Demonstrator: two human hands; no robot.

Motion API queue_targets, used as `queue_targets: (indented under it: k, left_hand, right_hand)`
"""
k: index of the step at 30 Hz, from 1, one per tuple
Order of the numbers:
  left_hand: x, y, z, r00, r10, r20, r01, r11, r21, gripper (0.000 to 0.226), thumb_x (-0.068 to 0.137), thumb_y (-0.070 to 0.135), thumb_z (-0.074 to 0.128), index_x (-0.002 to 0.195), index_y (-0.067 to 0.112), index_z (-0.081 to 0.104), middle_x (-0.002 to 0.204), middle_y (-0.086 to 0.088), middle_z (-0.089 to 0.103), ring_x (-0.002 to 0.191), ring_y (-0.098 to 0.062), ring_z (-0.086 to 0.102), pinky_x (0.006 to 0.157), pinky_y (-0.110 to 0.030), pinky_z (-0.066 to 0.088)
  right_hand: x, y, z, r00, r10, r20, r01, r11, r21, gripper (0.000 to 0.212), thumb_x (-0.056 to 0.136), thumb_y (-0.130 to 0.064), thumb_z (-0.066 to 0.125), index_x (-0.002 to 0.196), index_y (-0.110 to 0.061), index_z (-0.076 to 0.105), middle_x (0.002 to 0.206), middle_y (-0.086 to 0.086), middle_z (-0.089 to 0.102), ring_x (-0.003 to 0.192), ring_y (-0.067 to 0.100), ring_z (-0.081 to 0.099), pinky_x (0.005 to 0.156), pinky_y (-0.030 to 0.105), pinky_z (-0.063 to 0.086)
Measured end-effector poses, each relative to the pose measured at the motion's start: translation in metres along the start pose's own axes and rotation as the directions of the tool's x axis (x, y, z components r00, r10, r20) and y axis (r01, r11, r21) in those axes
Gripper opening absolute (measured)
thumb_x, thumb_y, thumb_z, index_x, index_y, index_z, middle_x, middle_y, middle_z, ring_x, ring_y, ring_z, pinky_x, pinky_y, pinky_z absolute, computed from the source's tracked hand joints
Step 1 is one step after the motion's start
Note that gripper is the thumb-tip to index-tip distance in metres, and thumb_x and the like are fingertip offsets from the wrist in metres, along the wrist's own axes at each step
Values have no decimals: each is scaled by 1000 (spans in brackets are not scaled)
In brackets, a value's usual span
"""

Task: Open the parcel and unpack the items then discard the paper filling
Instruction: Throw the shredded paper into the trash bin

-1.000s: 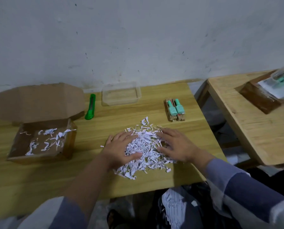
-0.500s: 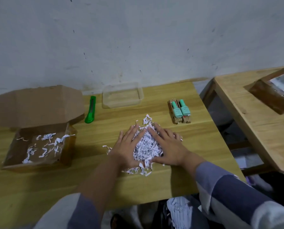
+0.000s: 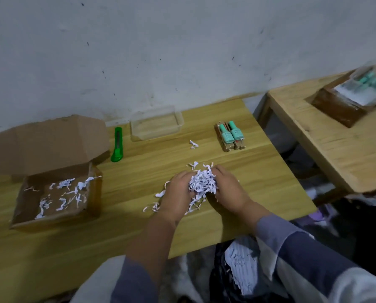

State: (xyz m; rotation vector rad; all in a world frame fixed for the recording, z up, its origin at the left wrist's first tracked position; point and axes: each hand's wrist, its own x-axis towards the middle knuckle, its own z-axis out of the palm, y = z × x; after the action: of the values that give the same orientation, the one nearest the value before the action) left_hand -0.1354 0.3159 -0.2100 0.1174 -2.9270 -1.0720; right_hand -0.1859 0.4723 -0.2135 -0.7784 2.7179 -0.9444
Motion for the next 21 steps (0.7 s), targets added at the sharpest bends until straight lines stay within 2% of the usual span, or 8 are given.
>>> queue_targets:
  k: [4,10,12,14,16,21]
  left_hand:
    - [1,37,-8,997,67,28,-64,994,-91,56,78,-2,71,130,11,56,130,-6,58,123,-21,50,95,-13,27]
    - [-18,105,20,964,223,145,-192,960,-201,52,76,5,76,125,11,60,122,-7,61,114,-23,55,94,-24,39]
    - [-32,129,36,946,267,183,-219,944,-246,49,75,4,77,122,9,62,118,-9,63,110,-23,57,90,-21,38]
    - [-46,151,52,930,295,219,-226,930,-291,46,75,4,76,119,9,64,115,-10,64,106,-24,58,84,-21,38]
    - [-59,167,71,918,300,259,-206,919,-336,44,74,2,76,116,10,65,112,-10,66,105,-25,60,83,-22,40]
    - [-93,182,124,893,254,370,-138,939,-314,46,73,-1,76,117,7,65,117,-12,65,108,-23,59,86,-18,36]
  right_hand:
    - [-25,-11,-33,987,101,-126,-101,995,6,36,80,4,52,115,-5,57,114,16,54,102,34,55,84,40,47]
    - [-104,-2,-79,927,256,-272,-265,964,6,28,81,-2,55,108,-4,60,106,18,55,100,35,56,82,40,47]
    - [-137,5,-89,893,310,-326,-321,947,23,29,80,-3,56,108,-4,61,104,19,57,101,35,56,83,39,47]
    - [-168,14,-98,863,369,-345,-381,924,34,33,78,2,57,111,-5,61,104,18,57,101,33,56,84,37,46]
    - [-196,26,-105,846,406,-344,-415,908,53,34,77,3,60,111,-6,61,105,18,57,101,29,56,82,30,42]
    - [-256,69,-89,824,491,-282,-479,870,116,29,80,-1,60,109,-7,62,107,17,59,104,31,55,82,23,36]
